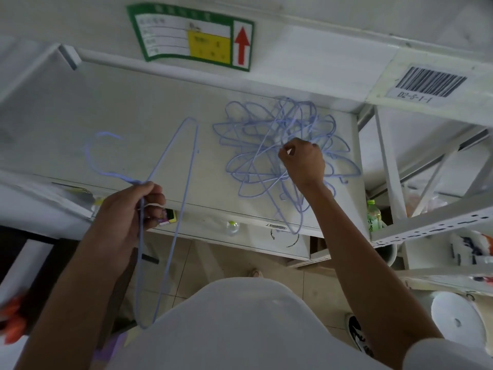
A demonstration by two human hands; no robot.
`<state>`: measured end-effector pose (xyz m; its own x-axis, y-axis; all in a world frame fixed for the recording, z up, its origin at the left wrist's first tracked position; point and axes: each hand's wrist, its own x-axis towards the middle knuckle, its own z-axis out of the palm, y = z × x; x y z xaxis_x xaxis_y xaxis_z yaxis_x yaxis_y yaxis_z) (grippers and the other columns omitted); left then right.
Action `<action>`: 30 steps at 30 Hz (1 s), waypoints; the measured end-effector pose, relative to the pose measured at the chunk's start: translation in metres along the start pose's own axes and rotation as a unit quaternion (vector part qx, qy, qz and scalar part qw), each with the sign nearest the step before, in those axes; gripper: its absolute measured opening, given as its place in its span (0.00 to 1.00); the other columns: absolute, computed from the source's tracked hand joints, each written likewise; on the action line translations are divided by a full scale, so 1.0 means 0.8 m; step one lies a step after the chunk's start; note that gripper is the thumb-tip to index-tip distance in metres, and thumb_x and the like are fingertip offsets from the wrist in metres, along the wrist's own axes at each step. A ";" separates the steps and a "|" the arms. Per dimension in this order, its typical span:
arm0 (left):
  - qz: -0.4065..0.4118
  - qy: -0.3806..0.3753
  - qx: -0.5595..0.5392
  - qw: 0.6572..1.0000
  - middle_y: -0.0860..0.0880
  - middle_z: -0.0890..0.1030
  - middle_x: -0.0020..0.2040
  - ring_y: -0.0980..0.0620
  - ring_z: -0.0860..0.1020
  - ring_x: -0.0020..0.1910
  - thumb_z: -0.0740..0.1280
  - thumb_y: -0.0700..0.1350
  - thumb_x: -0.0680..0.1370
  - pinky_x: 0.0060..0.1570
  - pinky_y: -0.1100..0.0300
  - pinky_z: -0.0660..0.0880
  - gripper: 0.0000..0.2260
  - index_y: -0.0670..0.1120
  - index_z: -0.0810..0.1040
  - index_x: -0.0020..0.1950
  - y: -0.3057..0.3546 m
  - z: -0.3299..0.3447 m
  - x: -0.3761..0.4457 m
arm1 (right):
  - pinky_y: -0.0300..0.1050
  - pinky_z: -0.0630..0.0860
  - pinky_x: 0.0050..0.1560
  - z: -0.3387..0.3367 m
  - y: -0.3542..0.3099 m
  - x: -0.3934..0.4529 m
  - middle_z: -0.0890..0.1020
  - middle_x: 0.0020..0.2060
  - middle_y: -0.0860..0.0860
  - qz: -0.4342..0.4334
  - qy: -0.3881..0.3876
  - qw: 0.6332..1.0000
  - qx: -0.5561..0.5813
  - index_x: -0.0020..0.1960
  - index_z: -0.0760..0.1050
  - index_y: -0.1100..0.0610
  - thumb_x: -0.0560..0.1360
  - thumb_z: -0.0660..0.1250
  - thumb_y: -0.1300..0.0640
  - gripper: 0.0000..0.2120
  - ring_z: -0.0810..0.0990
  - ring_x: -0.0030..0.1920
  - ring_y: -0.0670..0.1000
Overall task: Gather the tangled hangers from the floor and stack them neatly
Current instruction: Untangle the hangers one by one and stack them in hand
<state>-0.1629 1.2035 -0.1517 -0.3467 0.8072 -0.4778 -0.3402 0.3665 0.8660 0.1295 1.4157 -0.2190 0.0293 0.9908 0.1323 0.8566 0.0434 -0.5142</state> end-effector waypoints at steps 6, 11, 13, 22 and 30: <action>0.031 -0.023 0.002 0.999 0.52 0.85 0.37 0.58 0.80 0.30 0.61 0.48 0.85 0.27 0.67 0.76 0.16 0.48 0.85 0.46 0.037 -0.074 -0.002 | 0.48 0.74 0.38 -0.053 -0.061 -0.045 0.84 0.37 0.56 -0.161 0.023 0.972 -0.171 0.48 0.82 0.51 0.77 0.67 0.49 0.08 0.83 0.41 0.63; 0.068 -0.009 0.123 0.990 0.50 0.89 0.39 0.58 0.85 0.33 0.63 0.46 0.84 0.31 0.67 0.80 0.11 0.45 0.84 0.51 0.054 -0.112 -0.004 | 0.47 0.76 0.35 -0.101 -0.075 -0.097 0.82 0.30 0.57 -0.270 0.058 0.916 -0.291 0.45 0.81 0.55 0.80 0.68 0.50 0.09 0.82 0.32 0.63; 0.099 0.003 0.175 0.980 0.49 0.89 0.41 0.57 0.87 0.37 0.66 0.43 0.83 0.36 0.66 0.82 0.08 0.46 0.85 0.51 0.057 -0.123 -0.005 | 0.46 0.75 0.34 -0.110 -0.080 -0.115 0.80 0.28 0.57 -0.285 0.052 0.903 -0.319 0.43 0.81 0.54 0.79 0.70 0.51 0.09 0.81 0.29 0.62; 0.059 -0.126 0.164 0.977 0.42 0.89 0.52 0.43 0.87 0.54 0.66 0.40 0.83 0.57 0.54 0.84 0.09 0.41 0.84 0.59 0.033 -0.134 0.017 | 0.45 0.75 0.27 -0.067 -0.129 -0.171 0.76 0.28 0.49 -0.438 0.017 0.867 -0.237 0.45 0.78 0.52 0.83 0.66 0.51 0.10 0.75 0.24 0.57; -0.025 -0.334 0.149 0.930 0.43 0.87 0.59 0.44 0.86 0.60 0.75 0.51 0.77 0.63 0.52 0.81 0.19 0.45 0.80 0.66 -0.022 -0.091 0.002 | 0.45 0.75 0.27 -0.006 -0.183 -0.201 0.83 0.44 0.44 -0.472 -0.010 0.877 -0.090 0.55 0.77 0.46 0.83 0.64 0.46 0.06 0.81 0.32 0.51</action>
<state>-0.2211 1.1648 -0.1788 0.3180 0.8564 -0.4068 -0.0490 0.4433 0.8950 0.0017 1.2491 -0.1608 -0.7441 0.5272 0.4103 0.5624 0.8258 -0.0412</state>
